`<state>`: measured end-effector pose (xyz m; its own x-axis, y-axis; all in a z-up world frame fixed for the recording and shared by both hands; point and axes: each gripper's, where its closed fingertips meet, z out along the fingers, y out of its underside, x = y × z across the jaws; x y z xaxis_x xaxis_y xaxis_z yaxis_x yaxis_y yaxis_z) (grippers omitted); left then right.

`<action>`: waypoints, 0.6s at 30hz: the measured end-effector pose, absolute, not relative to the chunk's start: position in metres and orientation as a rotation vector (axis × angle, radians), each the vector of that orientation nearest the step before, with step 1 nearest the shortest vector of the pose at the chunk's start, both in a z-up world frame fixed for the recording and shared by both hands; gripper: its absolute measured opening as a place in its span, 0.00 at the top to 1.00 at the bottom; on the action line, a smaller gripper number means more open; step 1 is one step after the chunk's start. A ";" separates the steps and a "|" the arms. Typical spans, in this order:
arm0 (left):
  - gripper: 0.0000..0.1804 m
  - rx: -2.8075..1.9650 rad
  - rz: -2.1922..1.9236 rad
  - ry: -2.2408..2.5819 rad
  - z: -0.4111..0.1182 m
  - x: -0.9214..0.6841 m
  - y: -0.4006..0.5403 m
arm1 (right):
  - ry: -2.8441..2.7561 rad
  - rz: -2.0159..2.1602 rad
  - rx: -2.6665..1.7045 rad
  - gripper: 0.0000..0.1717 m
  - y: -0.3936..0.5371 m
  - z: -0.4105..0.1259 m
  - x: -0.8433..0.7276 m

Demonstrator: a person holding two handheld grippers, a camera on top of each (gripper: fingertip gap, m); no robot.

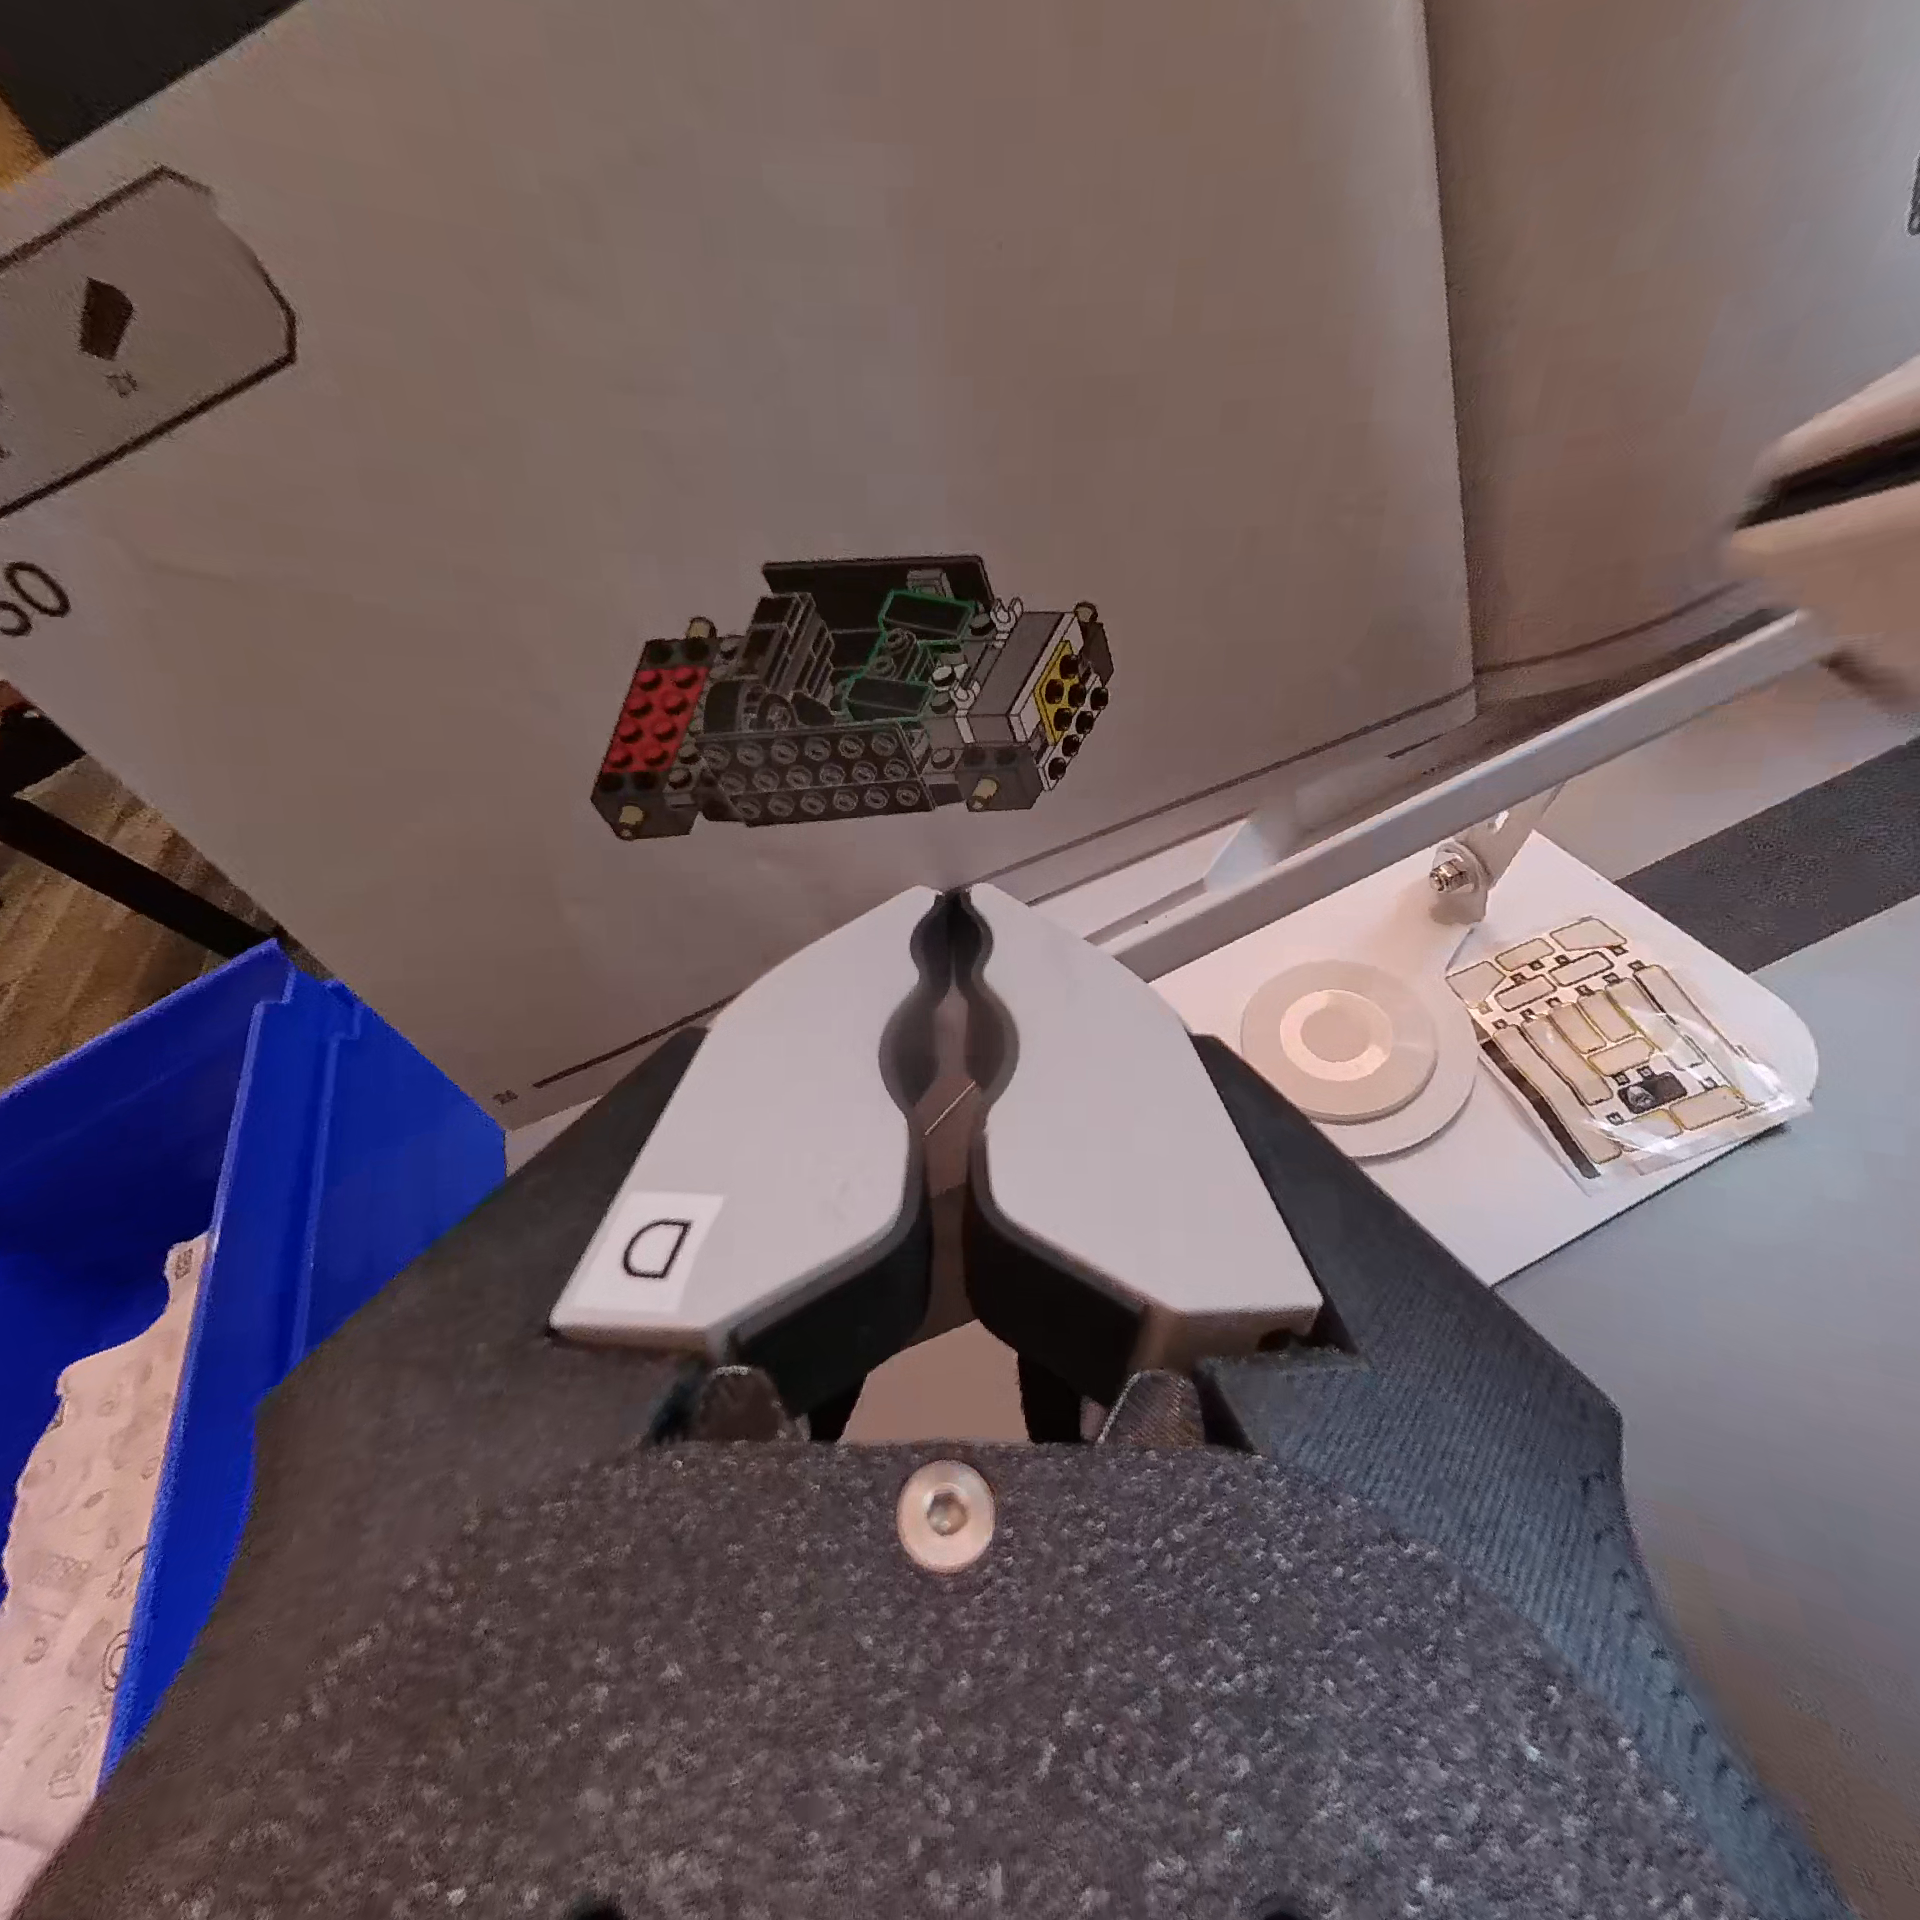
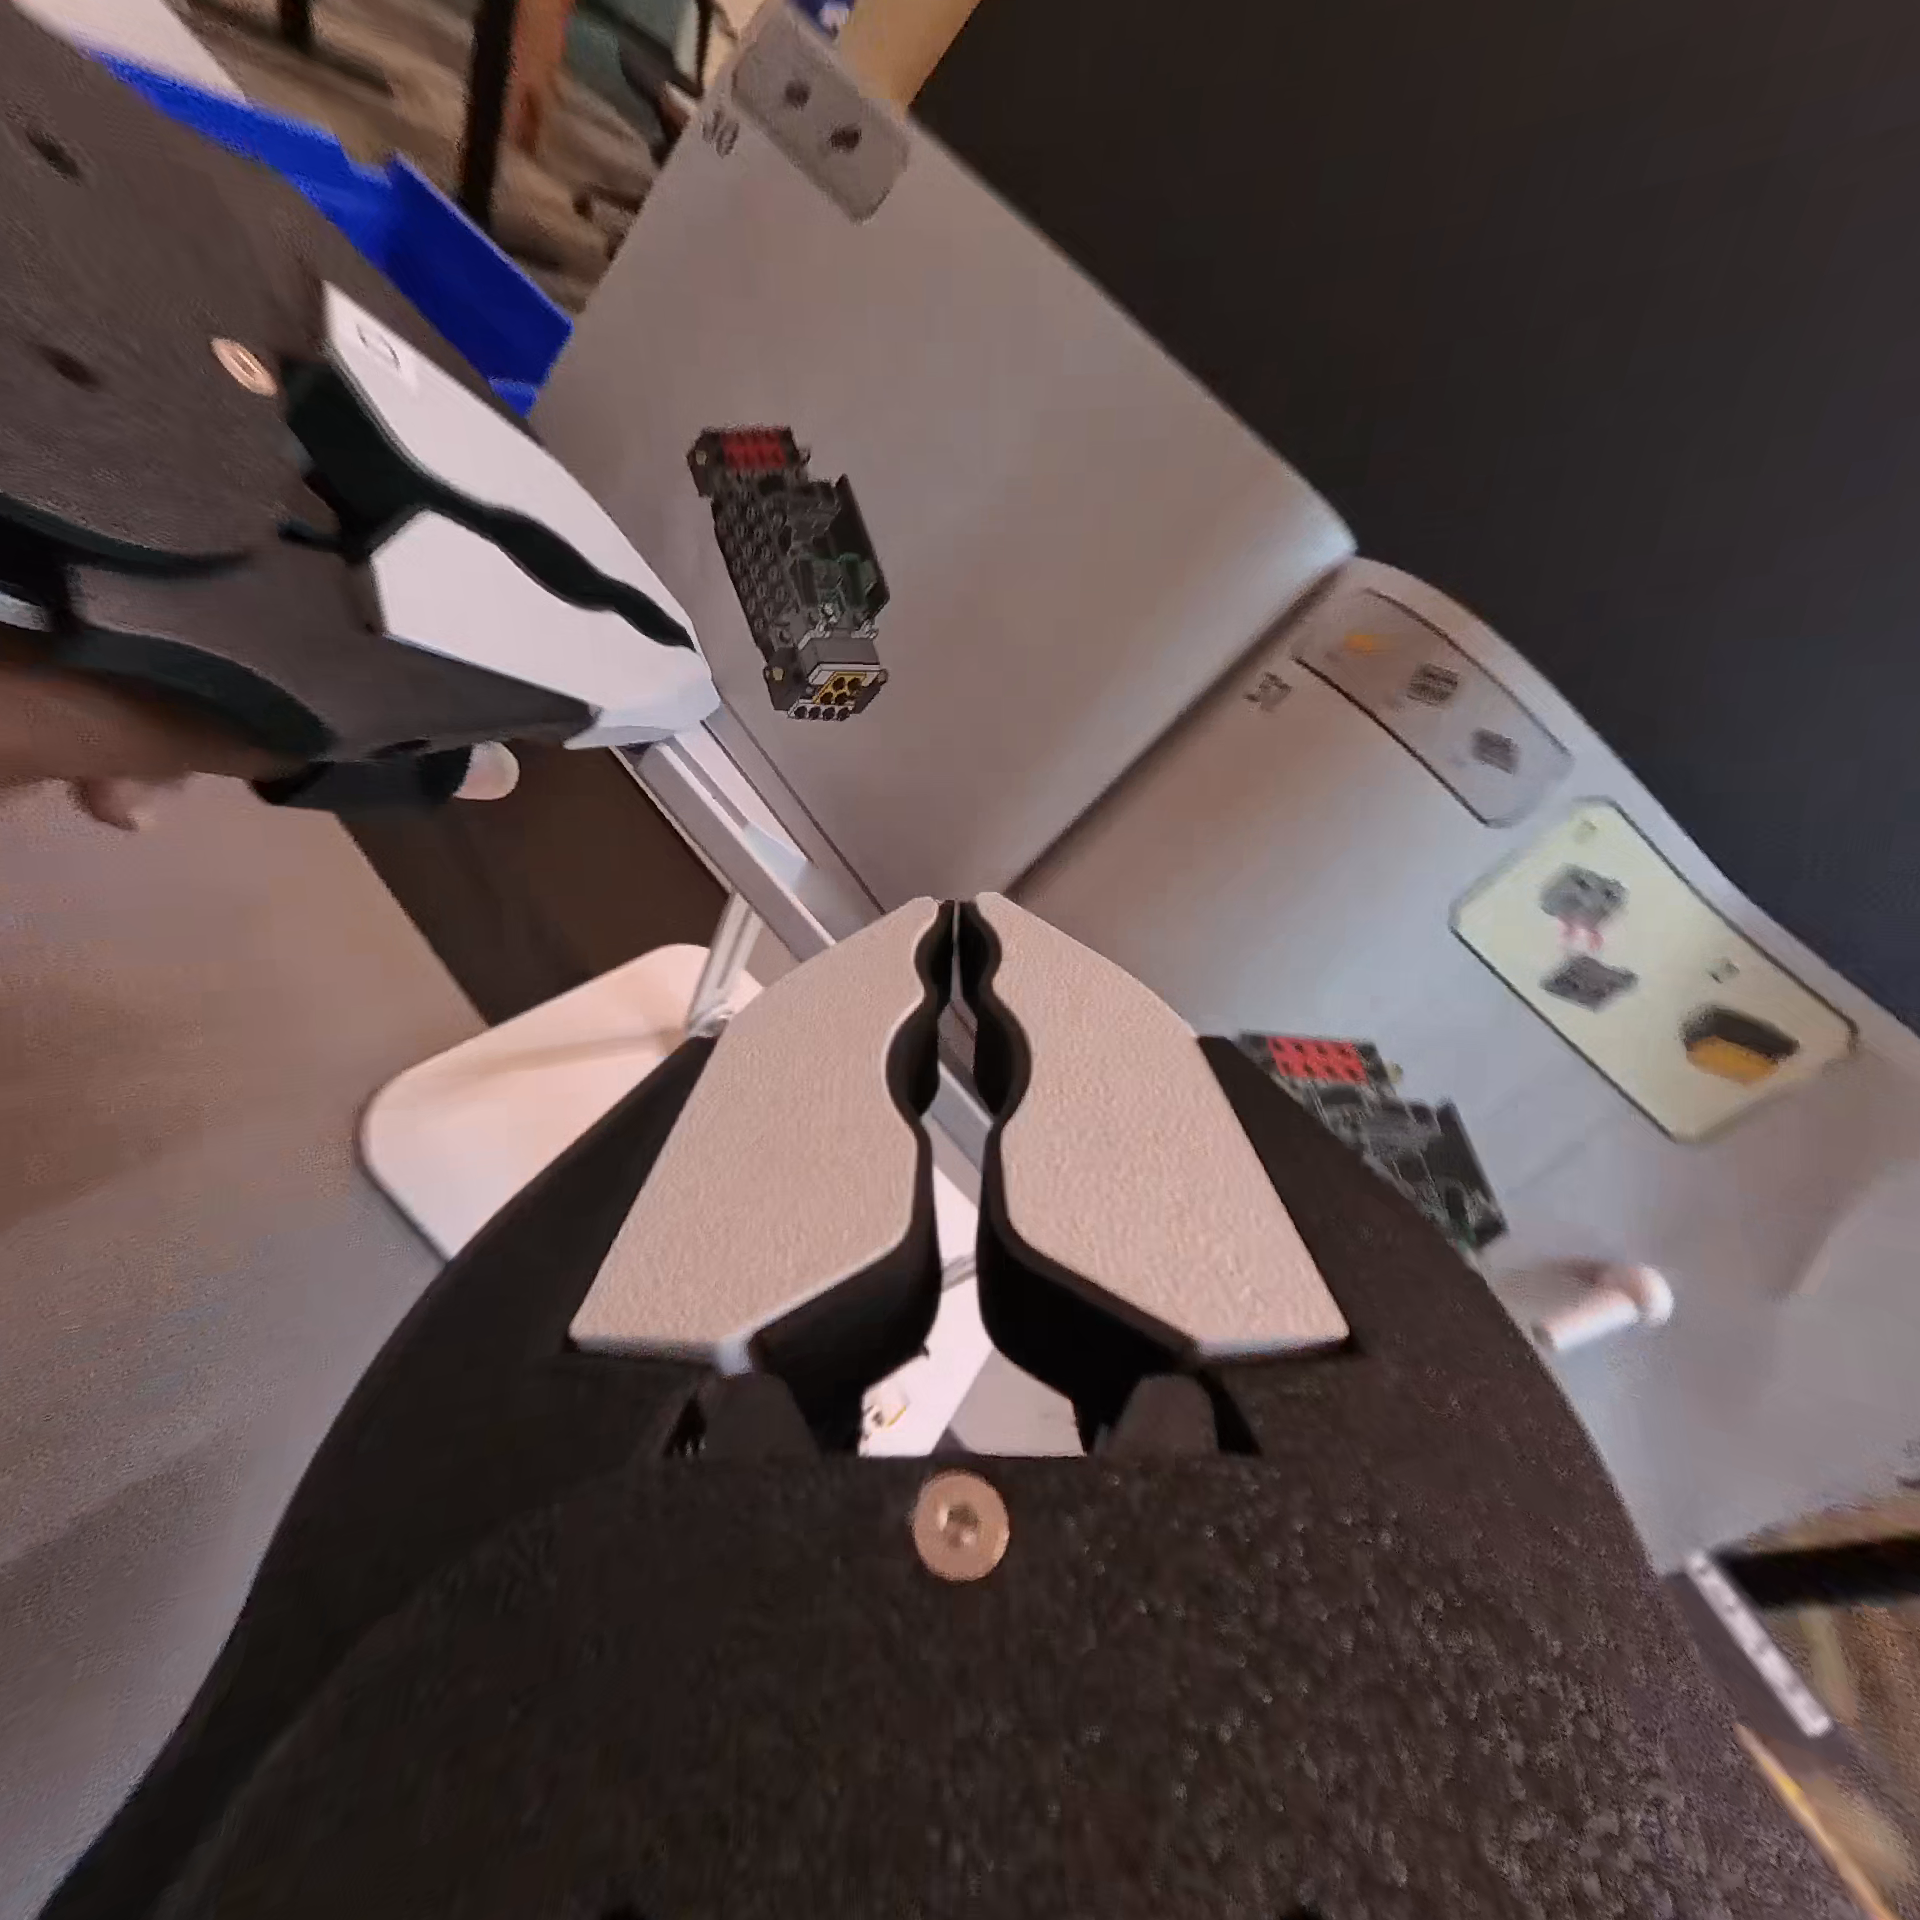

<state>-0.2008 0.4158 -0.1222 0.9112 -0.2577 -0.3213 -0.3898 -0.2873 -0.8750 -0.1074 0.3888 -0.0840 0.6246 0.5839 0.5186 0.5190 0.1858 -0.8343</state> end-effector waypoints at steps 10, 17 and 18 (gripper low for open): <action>0.96 -1.729 -0.029 0.471 -0.076 -0.171 0.366 | -1.059 0.589 -1.447 0.88 0.272 -0.086 -0.037; 0.93 -1.665 -0.199 0.649 -0.045 -0.133 0.285 | -1.144 0.730 -1.594 0.78 0.204 -0.147 0.011; 0.93 -1.664 -0.223 0.685 -0.045 -0.127 0.272 | -1.157 0.723 -1.617 0.77 0.196 -0.156 0.016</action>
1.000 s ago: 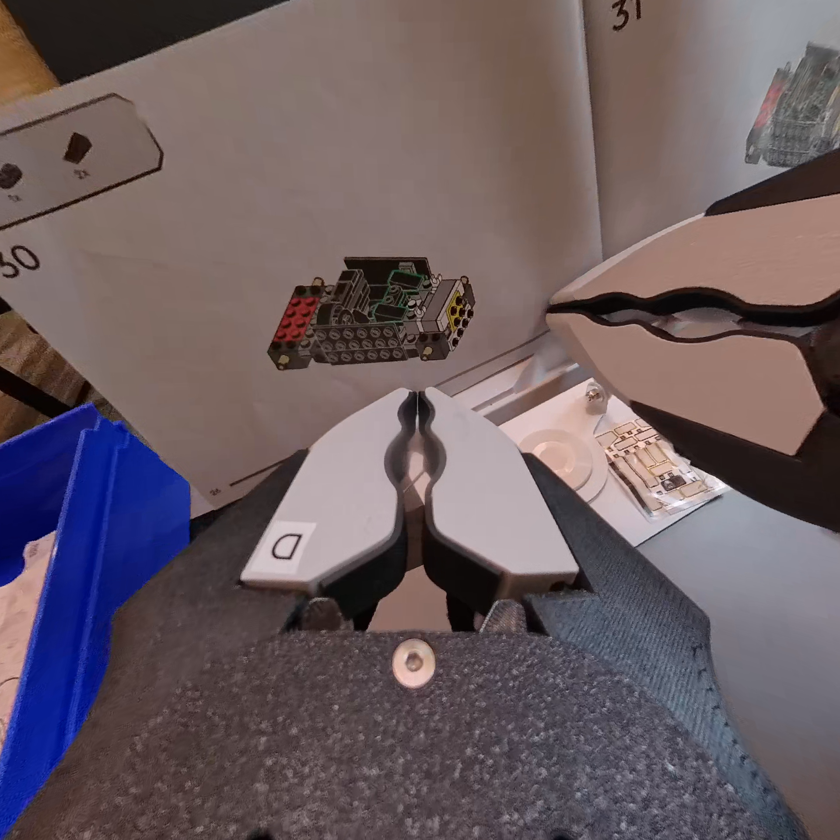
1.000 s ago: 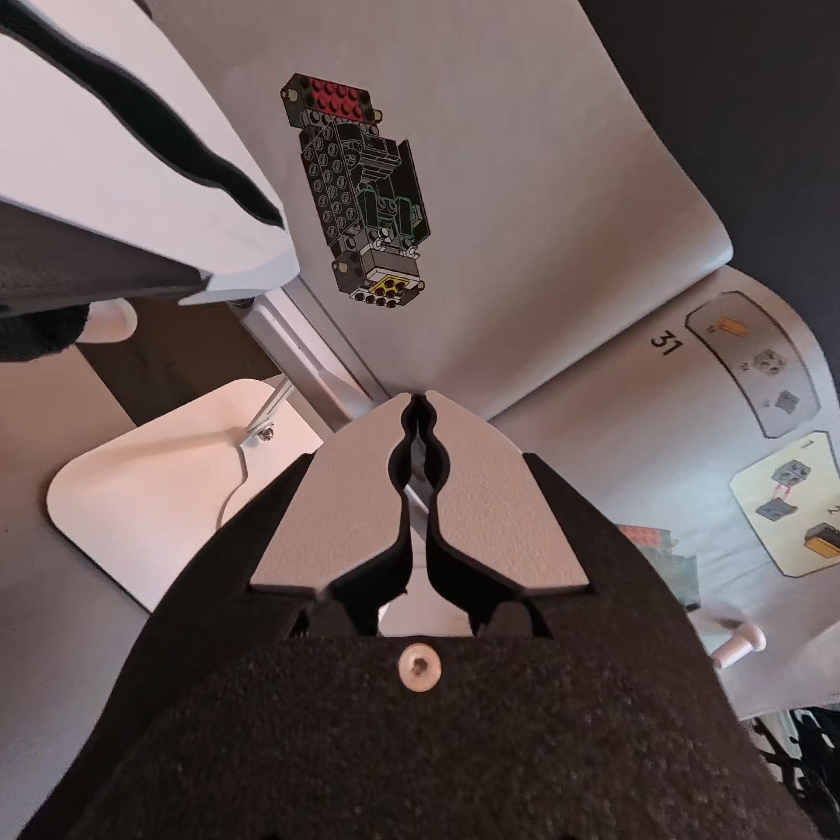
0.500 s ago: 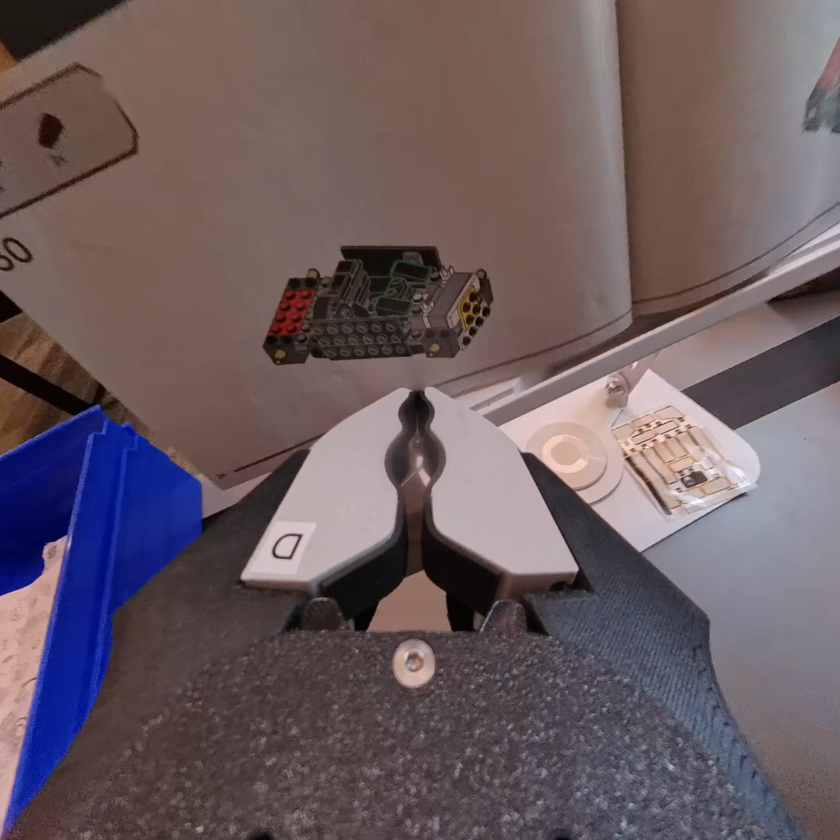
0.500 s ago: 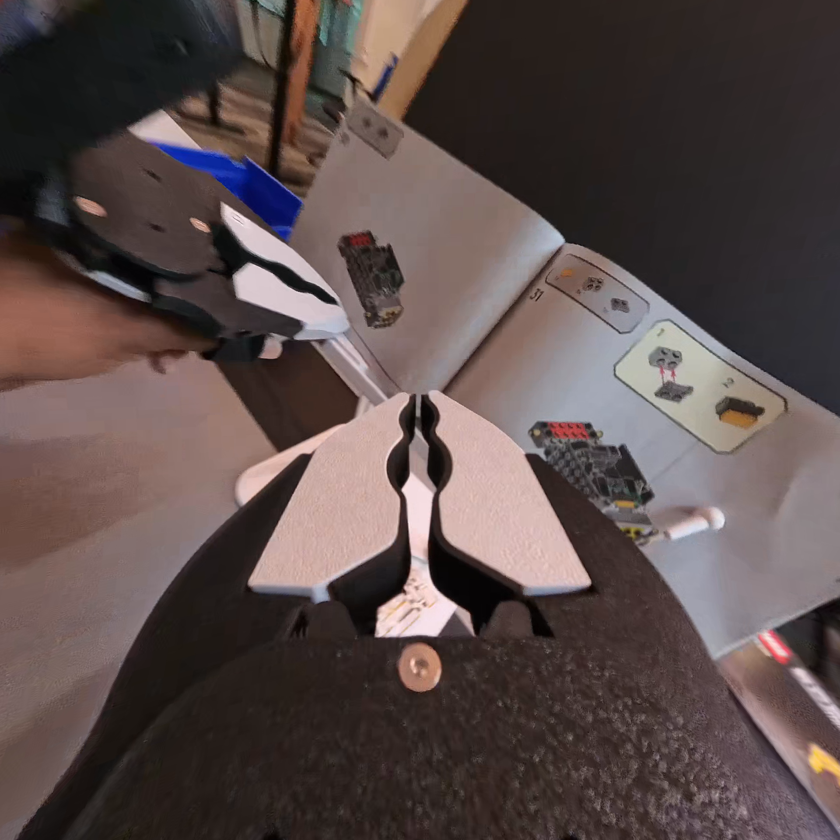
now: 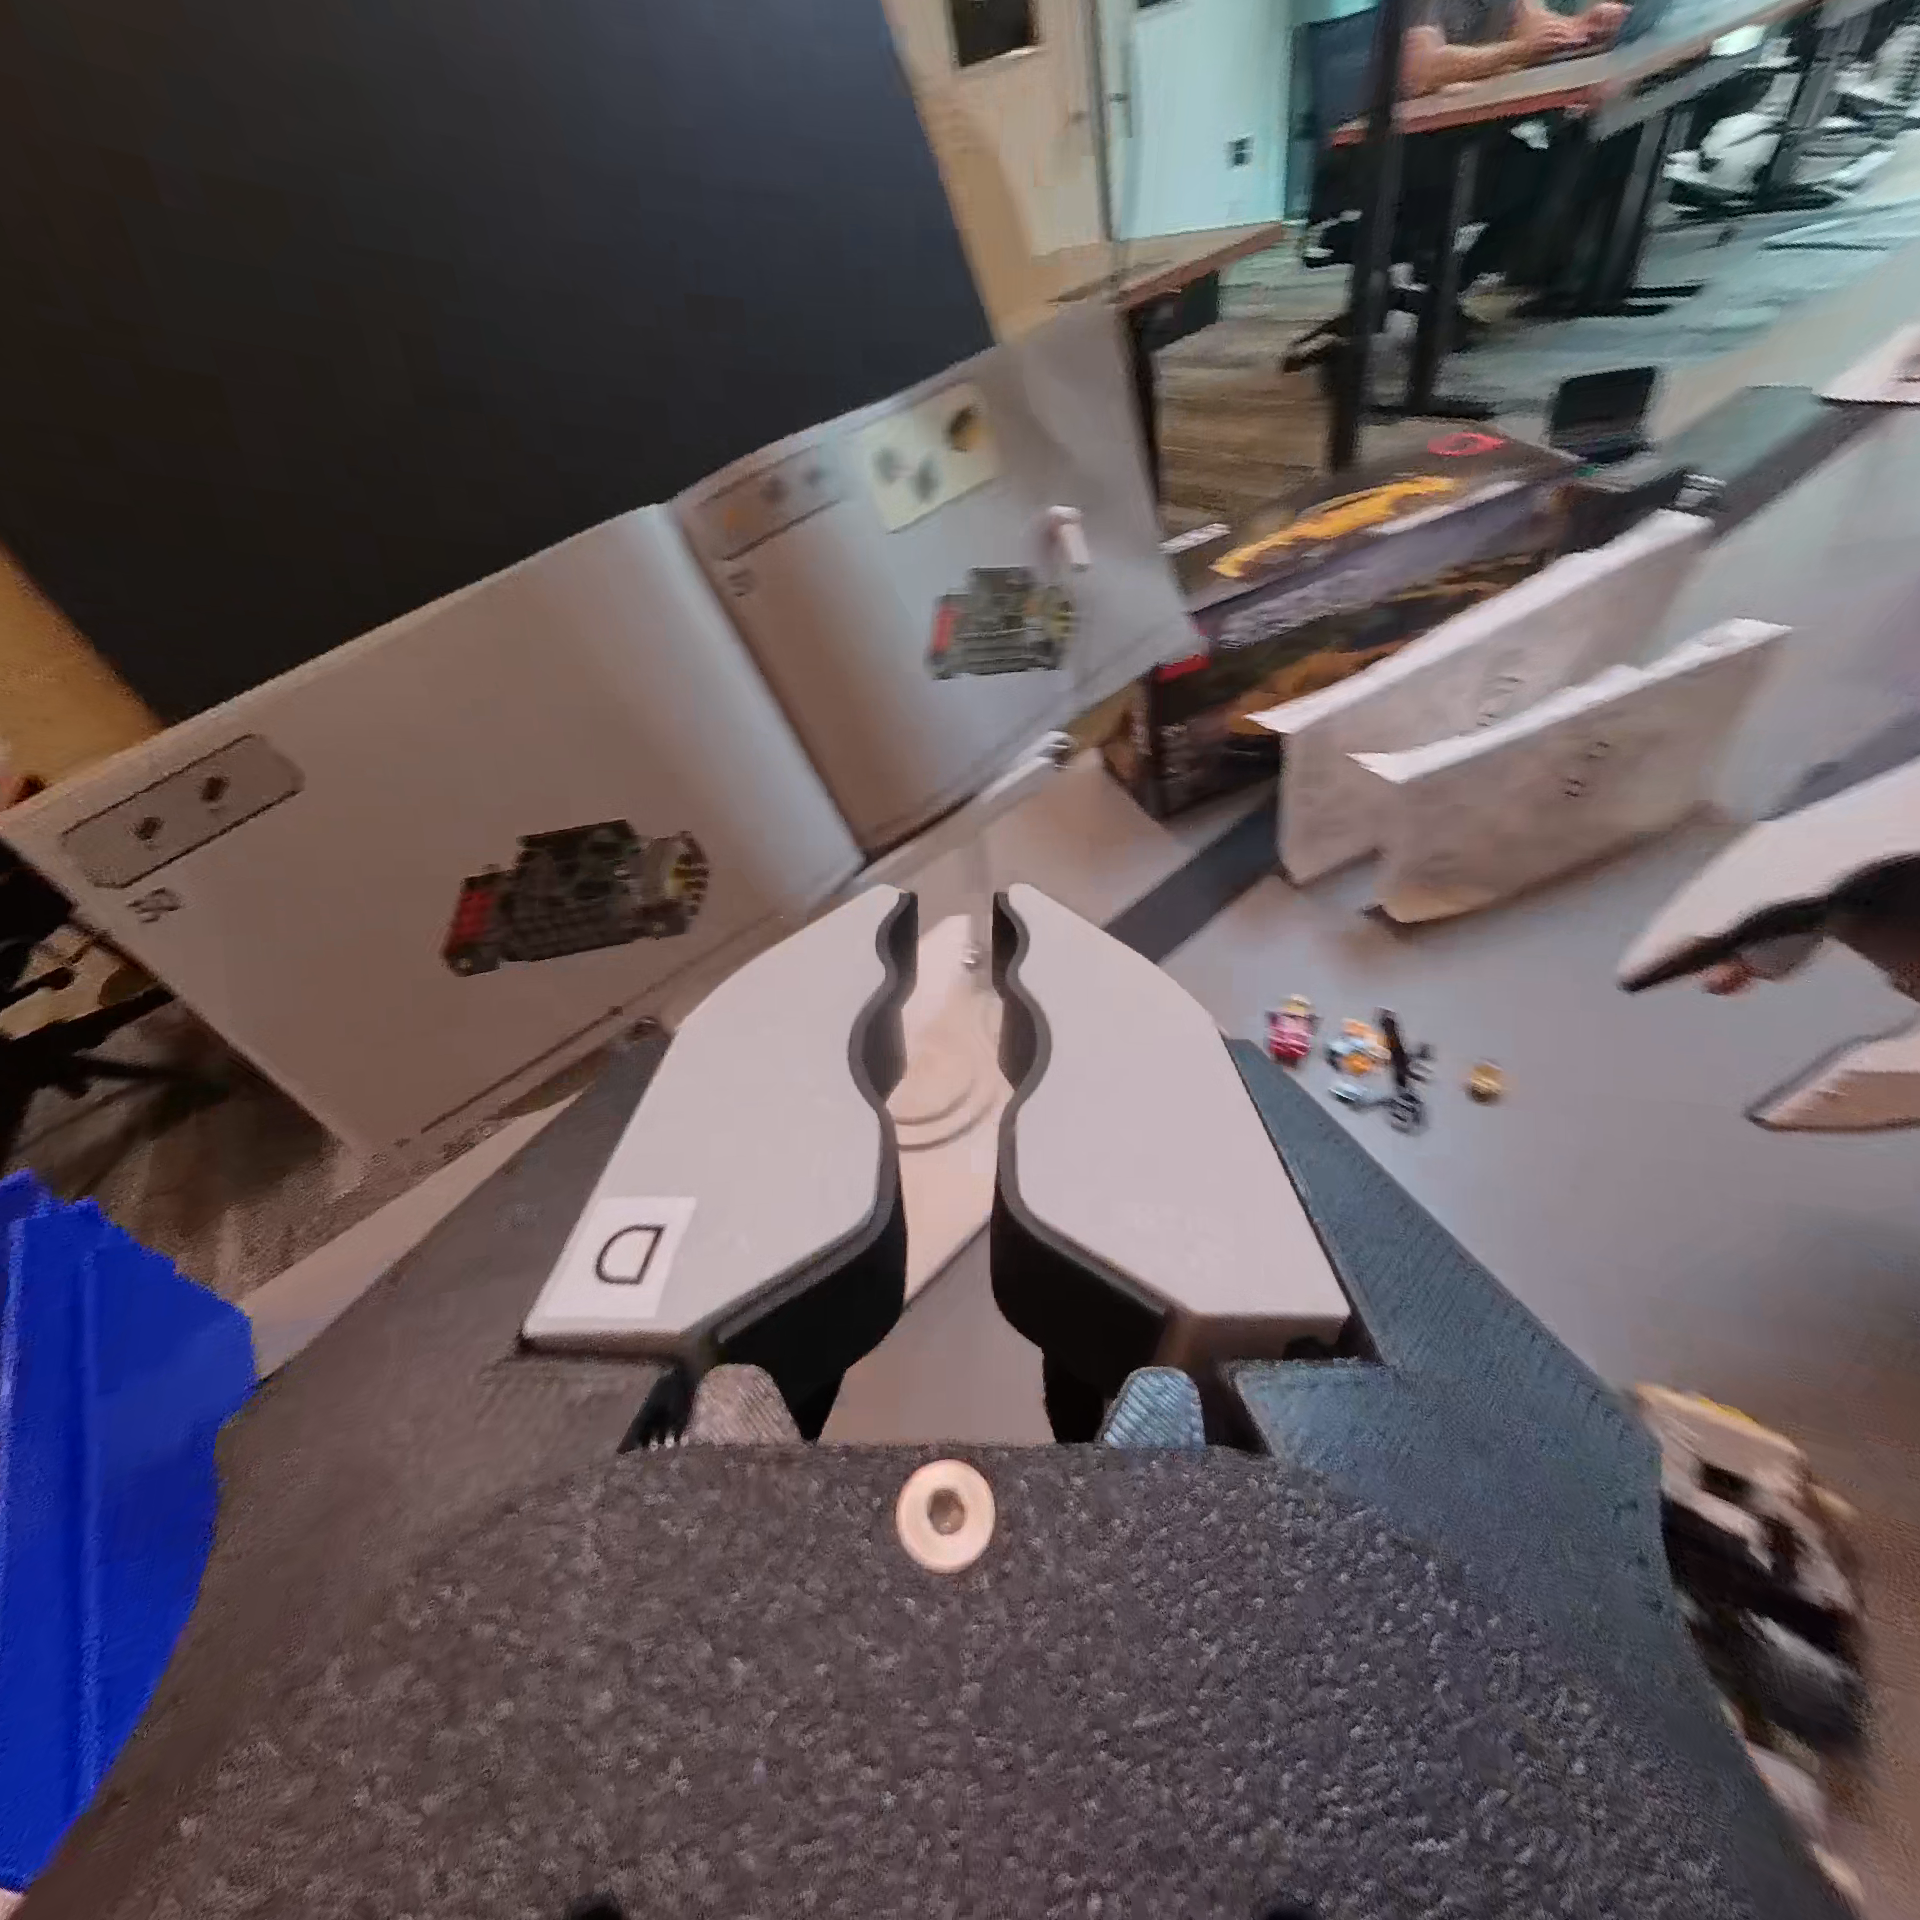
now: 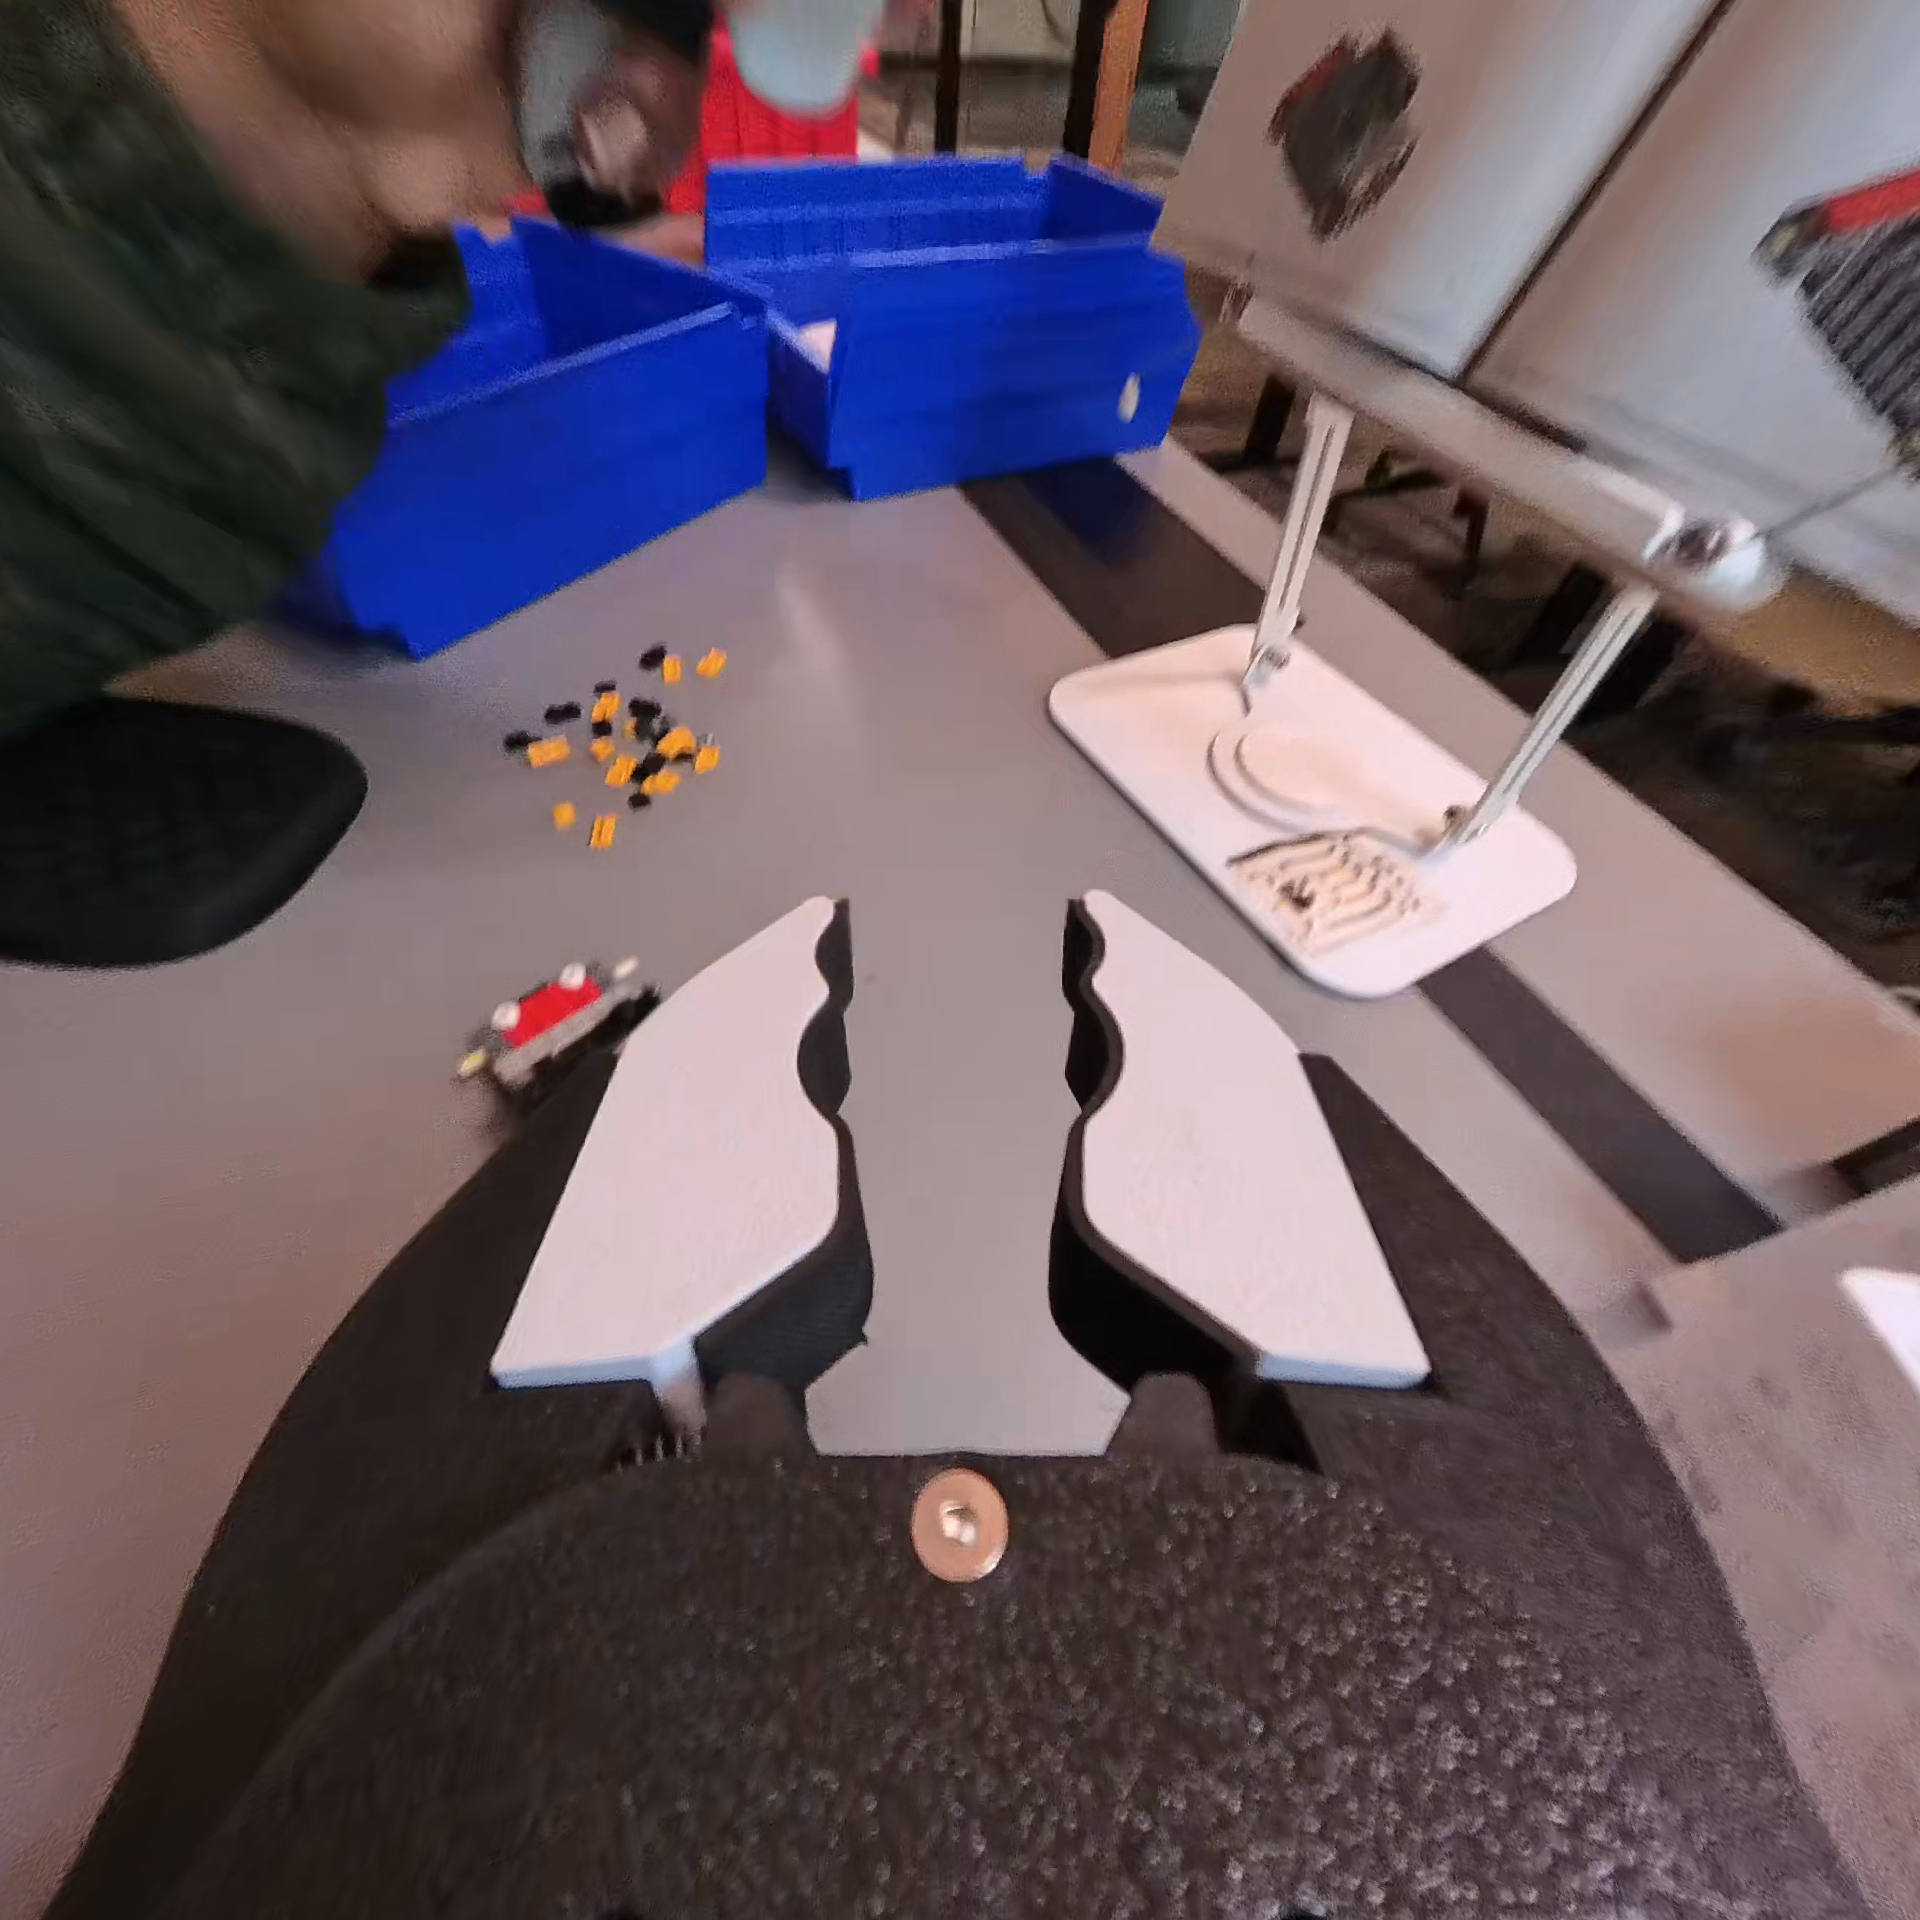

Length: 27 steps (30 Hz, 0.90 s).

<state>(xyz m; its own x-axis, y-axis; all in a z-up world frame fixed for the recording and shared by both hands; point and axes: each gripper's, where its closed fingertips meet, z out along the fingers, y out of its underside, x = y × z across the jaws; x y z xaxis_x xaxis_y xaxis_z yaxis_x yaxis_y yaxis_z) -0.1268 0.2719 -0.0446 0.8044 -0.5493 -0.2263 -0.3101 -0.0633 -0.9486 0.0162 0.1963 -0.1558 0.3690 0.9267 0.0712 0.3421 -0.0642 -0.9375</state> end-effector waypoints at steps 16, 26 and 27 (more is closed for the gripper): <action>0.78 -1.888 -0.577 0.925 -0.244 -0.076 0.124 | -1.028 0.826 -1.623 0.71 0.134 -0.194 0.014; 0.77 -1.780 -0.614 0.835 -0.225 -0.091 0.136 | -0.911 0.632 -1.528 0.66 0.156 -0.194 0.031; 0.76 -1.774 -0.623 0.829 -0.224 -0.091 0.135 | -0.904 0.608 -1.526 0.66 0.158 -0.193 0.033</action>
